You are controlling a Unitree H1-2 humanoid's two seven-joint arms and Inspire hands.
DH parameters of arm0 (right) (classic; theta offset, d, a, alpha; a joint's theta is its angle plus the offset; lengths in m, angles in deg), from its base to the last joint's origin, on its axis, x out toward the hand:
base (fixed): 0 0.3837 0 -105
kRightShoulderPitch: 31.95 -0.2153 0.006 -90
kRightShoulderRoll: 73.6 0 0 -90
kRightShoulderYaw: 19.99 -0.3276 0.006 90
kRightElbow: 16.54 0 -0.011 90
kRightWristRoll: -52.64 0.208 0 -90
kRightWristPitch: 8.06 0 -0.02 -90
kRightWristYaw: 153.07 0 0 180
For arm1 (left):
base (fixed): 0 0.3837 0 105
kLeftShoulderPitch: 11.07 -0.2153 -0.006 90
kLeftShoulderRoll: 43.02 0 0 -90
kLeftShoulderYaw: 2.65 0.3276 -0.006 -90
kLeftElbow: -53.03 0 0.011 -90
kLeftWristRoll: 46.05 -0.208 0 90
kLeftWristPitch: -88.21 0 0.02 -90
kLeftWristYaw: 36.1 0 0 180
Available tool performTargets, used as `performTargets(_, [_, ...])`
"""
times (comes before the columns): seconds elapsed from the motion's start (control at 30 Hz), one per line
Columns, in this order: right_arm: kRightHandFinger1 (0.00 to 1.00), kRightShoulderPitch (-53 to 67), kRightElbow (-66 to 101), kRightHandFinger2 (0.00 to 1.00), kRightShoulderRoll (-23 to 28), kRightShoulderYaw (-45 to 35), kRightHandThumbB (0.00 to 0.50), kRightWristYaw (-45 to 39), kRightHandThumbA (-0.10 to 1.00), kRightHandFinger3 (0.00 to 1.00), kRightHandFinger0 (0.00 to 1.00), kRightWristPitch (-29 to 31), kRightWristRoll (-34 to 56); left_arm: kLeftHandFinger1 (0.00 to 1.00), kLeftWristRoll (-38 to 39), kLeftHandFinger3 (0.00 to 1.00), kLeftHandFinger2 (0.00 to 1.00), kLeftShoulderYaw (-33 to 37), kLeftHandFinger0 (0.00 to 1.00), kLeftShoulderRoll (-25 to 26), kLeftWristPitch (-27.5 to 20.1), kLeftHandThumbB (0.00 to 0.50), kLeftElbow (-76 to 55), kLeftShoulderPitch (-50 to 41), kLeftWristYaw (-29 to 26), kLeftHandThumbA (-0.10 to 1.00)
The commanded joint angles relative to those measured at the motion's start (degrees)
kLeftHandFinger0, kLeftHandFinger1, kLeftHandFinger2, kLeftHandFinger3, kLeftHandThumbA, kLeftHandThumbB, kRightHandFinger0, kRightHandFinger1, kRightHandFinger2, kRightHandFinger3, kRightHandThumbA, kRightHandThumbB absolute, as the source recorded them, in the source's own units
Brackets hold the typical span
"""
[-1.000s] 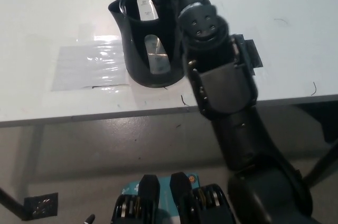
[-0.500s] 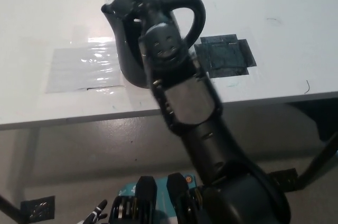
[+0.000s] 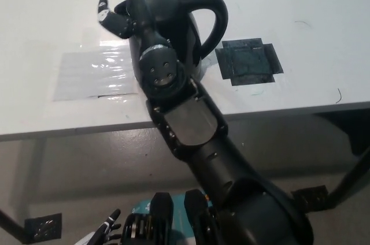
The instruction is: The robot uses its right hand to push down on the lid of a kettle kept in the middle of the desk to close it
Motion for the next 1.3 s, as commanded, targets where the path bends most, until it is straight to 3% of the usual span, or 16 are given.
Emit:
performTargets(0.0, [0.97,1.55,-3.75,0.98,-1.18,-0.64,0.121,0.11,0.24,1.00,0.93,-1.50,3.33,1.00,-0.05,1.00,1.00,-0.39,1.00,0.33,1.17,0.144,-1.39,0.30,0.71,1.00])
performTargets(0.07, [0.91,1.72,-2.02,0.90,-1.18,-1.45,0.123,-0.43,0.22,1.00,0.87,-2.56,4.31,1.00,-0.05,1.00,1.00,-0.52,1.00,0.43,1.23,0.145,-1.46,-0.02,0.61,1.00])
performTargets(0.13, [0.61,2.04,-0.36,0.64,-1.15,-1.92,0.124,-0.75,0.18,1.00,0.53,-2.70,4.64,1.00,0.22,1.00,1.00,-0.90,1.00,0.63,1.20,0.137,-1.73,-0.35,0.71,1.00])
performTargets(0.17, [0.79,2.86,2.46,0.81,-0.59,-1.50,0.135,-1.36,0.25,1.00,0.65,-3.09,3.38,1.00,0.27,1.00,1.00,-0.92,1.00,0.60,1.13,0.139,-1.58,-0.29,0.76,1.00])
performTargets(0.2, [0.85,4.26,7.58,0.86,0.40,-0.03,0.144,-2.19,0.29,1.00,0.76,-4.34,1.94,1.00,0.15,1.00,1.00,-0.82,1.00,0.64,0.98,0.153,-1.41,-0.20,0.81,1.00])
performTargets(0.3, [0.86,6.34,19.94,0.90,1.32,1.24,0.143,-4.04,0.27,1.00,0.78,-7.29,1.42,1.00,-0.81,1.00,1.00,-0.69,1.00,1.43,0.61,0.155,-1.76,-0.05,0.40,1.00])
performTargets(0.33, [0.97,8.84,32.43,1.00,2.68,2.88,0.130,-6.57,0.28,1.00,0.81,-11.37,0.50,1.00,-1.39,1.00,1.00,-0.39,1.00,1.75,0.72,0.155,-2.03,-0.22,0.24,1.00])
performTargets(0.43, [1.00,10.90,47.15,1.00,5.46,5.06,0.114,-9.47,0.37,1.00,1.00,-13.95,-1.40,1.00,-0.45,1.00,1.00,-1.37,1.00,2.05,1.07,0.153,-2.50,-0.59,0.44,1.00])
performTargets(0.67, [1.00,10.78,73.35,1.00,10.66,4.80,0.129,-17.19,0.44,1.00,1.00,-18.31,-1.71,1.00,0.30,1.00,1.00,-2.56,1.00,3.56,-1.15,0.111,-2.19,-1.77,1.02,1.00])
performTargets(0.7, [1.00,10.25,76.09,1.00,10.91,4.10,0.145,-18.46,0.53,1.00,1.00,-18.31,-1.32,1.00,0.45,1.00,1.00,-2.81,1.00,3.67,-1.84,0.105,-1.95,-1.94,1.03,1.00])
performTargets(0.73, [1.00,9.57,80.00,1.00,11.20,2.95,0.130,-19.62,0.42,1.00,1.00,-18.31,0.53,1.00,0.25,1.00,1.00,-2.96,1.00,3.70,-1.67,0.110,-1.81,-2.00,0.64,1.00])
performTargets(0.83, [1.00,9.01,85.57,1.00,12.04,2.65,0.115,-21.55,0.41,1.00,1.00,-18.31,3.12,1.00,0.86,1.00,1.00,-3.85,1.00,3.56,-1.64,0.117,-1.42,-2.52,0.34,1.00])
performTargets(0.9, [1.00,10.00,93.28,1.00,15.12,3.77,0.093,-21.24,0.40,1.00,1.00,-18.31,7.96,1.00,1.37,1.00,1.00,-4.41,1.00,3.51,-1.98,0.088,-1.82,-3.64,0.31,1.00])
performTargets(1.03, [1.00,16.35,103.60,1.00,23.47,7.82,0.083,-15.74,0.35,1.00,1.00,-18.31,16.87,1.00,1.57,1.00,1.00,-4.93,1.00,3.28,-1.67,0.098,-2.51,-5.37,-0.12,1.00])
performTargets(1.17, [1.00,22.52,104.28,1.00,22.62,7.87,0.109,-18.05,0.35,1.00,1.00,-18.31,16.49,1.00,0.85,1.00,1.00,-4.69,1.00,3.38,-2.61,0.093,-2.44,-5.78,-0.55,1.00])
performTargets(1.27, [1.00,37.28,104.28,1.00,26.50,9.89,0.122,-19.29,0.35,1.00,1.00,-8.09,16.85,1.00,0.67,1.00,1.00,-4.79,1.00,3.44,-3.29,0.081,-1.73,-5.08,-0.74,1.00])
